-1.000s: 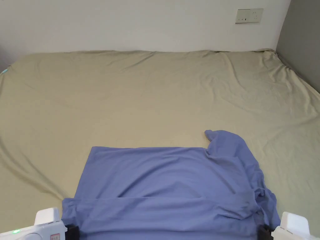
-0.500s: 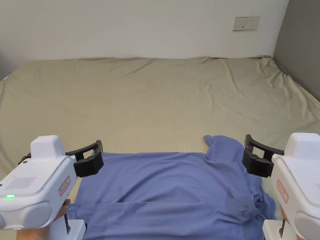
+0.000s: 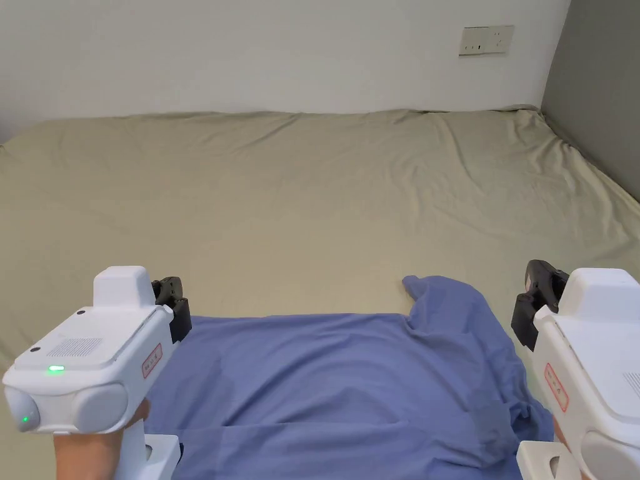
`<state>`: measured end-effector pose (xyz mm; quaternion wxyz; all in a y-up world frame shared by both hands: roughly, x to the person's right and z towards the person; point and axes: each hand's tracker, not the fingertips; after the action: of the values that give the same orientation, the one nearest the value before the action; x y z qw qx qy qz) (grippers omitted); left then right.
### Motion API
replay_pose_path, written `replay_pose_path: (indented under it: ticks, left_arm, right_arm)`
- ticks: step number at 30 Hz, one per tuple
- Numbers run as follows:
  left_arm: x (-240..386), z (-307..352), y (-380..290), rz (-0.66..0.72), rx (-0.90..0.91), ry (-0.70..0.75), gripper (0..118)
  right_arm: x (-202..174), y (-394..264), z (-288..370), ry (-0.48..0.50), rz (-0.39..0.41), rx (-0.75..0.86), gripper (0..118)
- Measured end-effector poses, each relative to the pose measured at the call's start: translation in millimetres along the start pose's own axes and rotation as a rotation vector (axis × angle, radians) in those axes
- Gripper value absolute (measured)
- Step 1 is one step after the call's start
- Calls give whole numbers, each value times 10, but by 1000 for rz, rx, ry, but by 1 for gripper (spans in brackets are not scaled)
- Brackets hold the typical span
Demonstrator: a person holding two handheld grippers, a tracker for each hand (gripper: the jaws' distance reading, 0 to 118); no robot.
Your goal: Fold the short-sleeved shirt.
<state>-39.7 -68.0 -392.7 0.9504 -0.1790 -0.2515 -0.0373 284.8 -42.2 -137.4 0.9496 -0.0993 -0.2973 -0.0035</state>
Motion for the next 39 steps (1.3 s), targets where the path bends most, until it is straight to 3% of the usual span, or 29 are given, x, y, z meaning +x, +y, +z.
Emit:
replay_pose_path:
  ticks: [9,11,13,14,15,18,19,20,21,22,24,26,30,31,35,37,39]
  left_arm:
    - [-469,-1398,86,63,-319,-19,3]
    - [-607,-1736,23,84,-385,7,40]
    - [-723,-2024,-72,111,-444,15,102]
    - [-723,-2099,-125,120,-488,19,113]
    - [-753,-2187,-187,130,-507,31,115]
    - [-857,-2485,-422,119,-560,65,104]
    - [-876,-2548,-496,119,-592,68,95]
    - [-885,-2599,-572,127,-606,81,83]
    - [-888,-2638,-635,130,-618,78,63]
    - [-856,-2669,-698,125,-638,76,34]
    - [-808,-2722,-810,83,-678,87,31]
    - [-741,-2651,-773,50,-619,85,3]
    - [-709,-2597,-677,60,-604,47,3]
    - [-710,-2520,-634,54,-562,27,3]
    - [-712,-2197,-479,70,-467,-17,3]
    - [-712,-2058,-417,59,-446,-29,3]
    - [-667,-1908,-347,56,-426,-39,3]
  right_arm:
    - [9,-36,-611,-21,5,-48,1]
    - [11,-75,-762,-26,7,-66,2]
    - [14,-118,-892,-28,9,-85,2]
    - [13,-141,-958,-30,13,-95,2]
    - [14,-161,-1012,-31,16,-103,2]
    - [24,-230,-1175,-35,20,-130,2]
    - [28,-255,-1228,-37,21,-138,2]
    - [31,-280,-1279,-38,21,-145,2]
    - [39,-299,-1326,-38,21,-153,2]
    - [53,-319,-1385,-37,18,-165,2]
    - [93,-357,-1504,-24,-10,-203,2]
    - [164,-389,-1668,-15,-41,-255,3]
    - [328,-493,-2178,-12,-49,-410,5]
    - [381,-550,-2338,-14,-74,-450,18]
    - [481,-877,-2930,-24,-50,-627,81]
    - [485,-1050,-3125,-42,-78,-678,97]
    - [498,-1214,-3298,-35,-81,-772,96]
